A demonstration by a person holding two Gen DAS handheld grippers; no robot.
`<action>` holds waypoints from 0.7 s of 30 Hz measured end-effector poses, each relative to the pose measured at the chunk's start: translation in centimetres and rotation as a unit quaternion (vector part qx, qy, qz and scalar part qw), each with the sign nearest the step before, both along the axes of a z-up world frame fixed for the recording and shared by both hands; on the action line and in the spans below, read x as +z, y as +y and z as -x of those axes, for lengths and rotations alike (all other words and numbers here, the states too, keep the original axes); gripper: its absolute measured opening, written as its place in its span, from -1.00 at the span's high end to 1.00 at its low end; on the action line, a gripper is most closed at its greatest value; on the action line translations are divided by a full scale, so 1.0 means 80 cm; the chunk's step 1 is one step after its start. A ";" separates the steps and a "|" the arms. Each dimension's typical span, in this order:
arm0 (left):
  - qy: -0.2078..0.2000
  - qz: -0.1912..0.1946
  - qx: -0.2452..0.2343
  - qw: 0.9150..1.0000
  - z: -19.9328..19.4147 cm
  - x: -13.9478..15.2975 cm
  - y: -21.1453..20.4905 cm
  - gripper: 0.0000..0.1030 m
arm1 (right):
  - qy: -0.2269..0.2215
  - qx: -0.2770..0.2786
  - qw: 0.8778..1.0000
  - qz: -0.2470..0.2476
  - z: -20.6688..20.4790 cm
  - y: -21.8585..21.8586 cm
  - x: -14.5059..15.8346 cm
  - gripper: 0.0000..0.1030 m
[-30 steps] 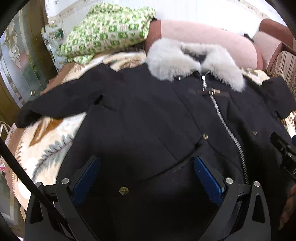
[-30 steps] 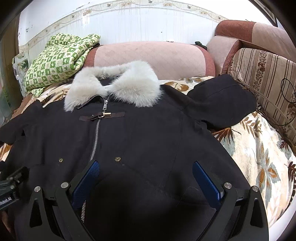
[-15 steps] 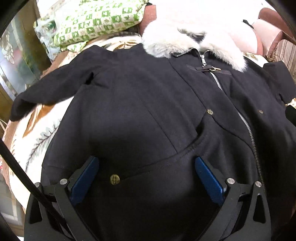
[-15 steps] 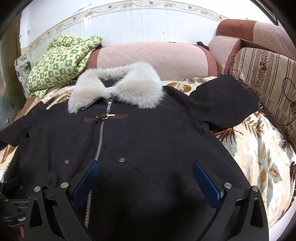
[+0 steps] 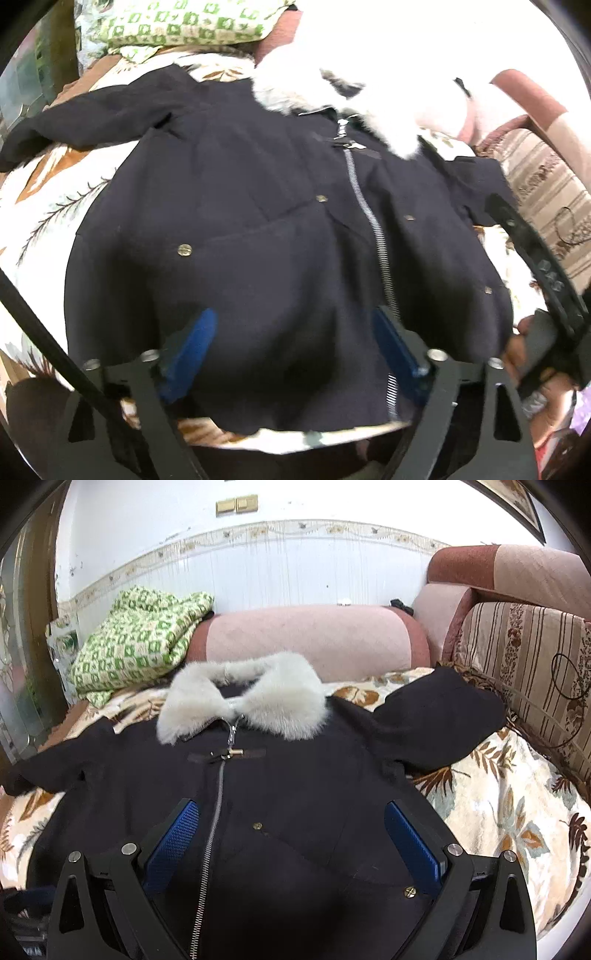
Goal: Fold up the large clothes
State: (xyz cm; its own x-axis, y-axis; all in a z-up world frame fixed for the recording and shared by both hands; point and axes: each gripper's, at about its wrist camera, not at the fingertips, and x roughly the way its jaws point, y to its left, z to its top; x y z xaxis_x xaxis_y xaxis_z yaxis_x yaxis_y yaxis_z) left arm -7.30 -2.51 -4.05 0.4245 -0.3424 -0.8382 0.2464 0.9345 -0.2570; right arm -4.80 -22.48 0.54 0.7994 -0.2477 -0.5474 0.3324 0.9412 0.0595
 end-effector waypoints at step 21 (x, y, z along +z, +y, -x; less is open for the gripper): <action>-0.205 -0.120 0.056 0.970 0.041 0.091 -0.030 -0.75 | -0.006 -0.005 1.000 0.016 0.016 0.000 0.016 -0.97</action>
State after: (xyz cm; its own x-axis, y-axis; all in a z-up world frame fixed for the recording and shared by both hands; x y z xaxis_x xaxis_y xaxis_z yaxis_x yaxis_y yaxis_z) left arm -10.58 -4.88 3.27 0.7619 -0.0916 -0.6412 0.1762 0.9819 0.0691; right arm -6.06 -22.44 1.82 0.8029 -0.2731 -0.5299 0.3414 0.9393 0.0332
